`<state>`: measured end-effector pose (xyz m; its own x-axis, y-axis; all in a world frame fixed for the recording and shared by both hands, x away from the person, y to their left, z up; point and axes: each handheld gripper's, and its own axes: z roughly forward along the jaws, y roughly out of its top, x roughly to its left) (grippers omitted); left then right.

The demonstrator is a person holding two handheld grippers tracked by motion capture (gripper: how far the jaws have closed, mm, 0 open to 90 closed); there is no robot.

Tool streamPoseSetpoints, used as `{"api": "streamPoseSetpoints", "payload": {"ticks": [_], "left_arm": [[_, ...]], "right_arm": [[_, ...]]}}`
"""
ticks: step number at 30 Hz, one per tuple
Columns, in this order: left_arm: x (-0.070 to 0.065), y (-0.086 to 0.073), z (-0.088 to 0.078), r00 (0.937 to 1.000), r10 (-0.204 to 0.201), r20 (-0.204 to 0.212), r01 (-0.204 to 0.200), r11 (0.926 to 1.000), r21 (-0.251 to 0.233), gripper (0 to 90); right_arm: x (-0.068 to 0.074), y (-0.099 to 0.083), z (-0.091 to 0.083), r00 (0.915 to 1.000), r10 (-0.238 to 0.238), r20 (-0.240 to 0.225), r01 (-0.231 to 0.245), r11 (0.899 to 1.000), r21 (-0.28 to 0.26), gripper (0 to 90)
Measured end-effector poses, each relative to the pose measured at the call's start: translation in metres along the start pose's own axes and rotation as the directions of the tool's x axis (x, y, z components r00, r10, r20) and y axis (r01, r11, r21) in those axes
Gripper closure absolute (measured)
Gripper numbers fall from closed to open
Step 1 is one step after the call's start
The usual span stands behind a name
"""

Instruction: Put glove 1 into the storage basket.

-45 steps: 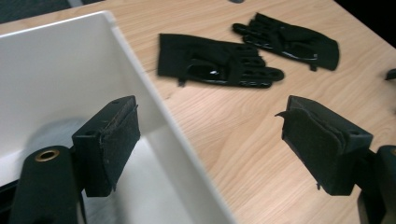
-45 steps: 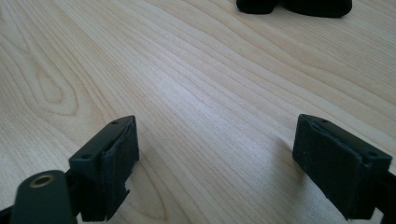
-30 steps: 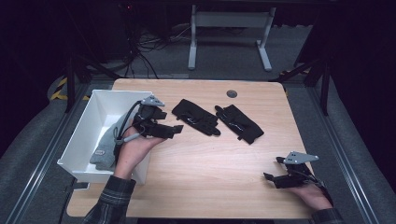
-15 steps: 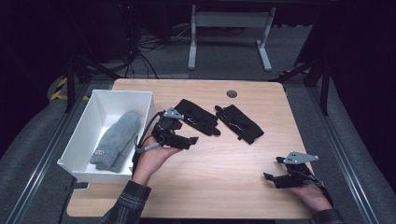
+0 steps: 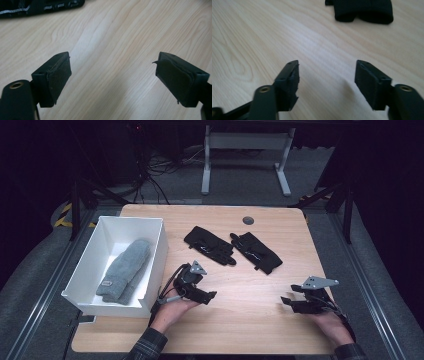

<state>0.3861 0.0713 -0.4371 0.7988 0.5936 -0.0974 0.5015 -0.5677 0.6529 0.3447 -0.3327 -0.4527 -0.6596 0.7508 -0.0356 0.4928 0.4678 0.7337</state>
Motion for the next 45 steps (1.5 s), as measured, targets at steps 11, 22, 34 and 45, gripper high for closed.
{"api": "streamPoseSetpoints", "payload": {"ticks": [11,22,34,45], "left_arm": [[-0.002,-0.025,0.015,0.9968,0.064,-0.048,-0.061,0.9958,0.068,0.6],[0.000,-0.036,0.018,0.9955,0.091,-0.027,-0.091,0.9959,0.007,0.0],[-0.001,-0.041,0.019,0.9960,0.084,-0.030,-0.085,0.9958,-0.036,0.2],[-0.001,-0.040,0.019,0.9958,0.087,-0.029,-0.088,0.9955,-0.036,0.2]], "right_arm": [[-0.009,0.043,0.016,0.9998,0.018,0.008,-0.018,1.000,-0.024,66.5],[-0.025,0.087,0.052,0.9999,0.017,0.004,-0.017,0.999,-0.049,85.1],[-0.047,0.089,0.080,0.9990,0.033,0.031,-0.033,0.999,0.004,90.0],[-0.046,0.076,0.078,0.9994,0.031,0.015,-0.032,0.998,0.055,90.0]]}}
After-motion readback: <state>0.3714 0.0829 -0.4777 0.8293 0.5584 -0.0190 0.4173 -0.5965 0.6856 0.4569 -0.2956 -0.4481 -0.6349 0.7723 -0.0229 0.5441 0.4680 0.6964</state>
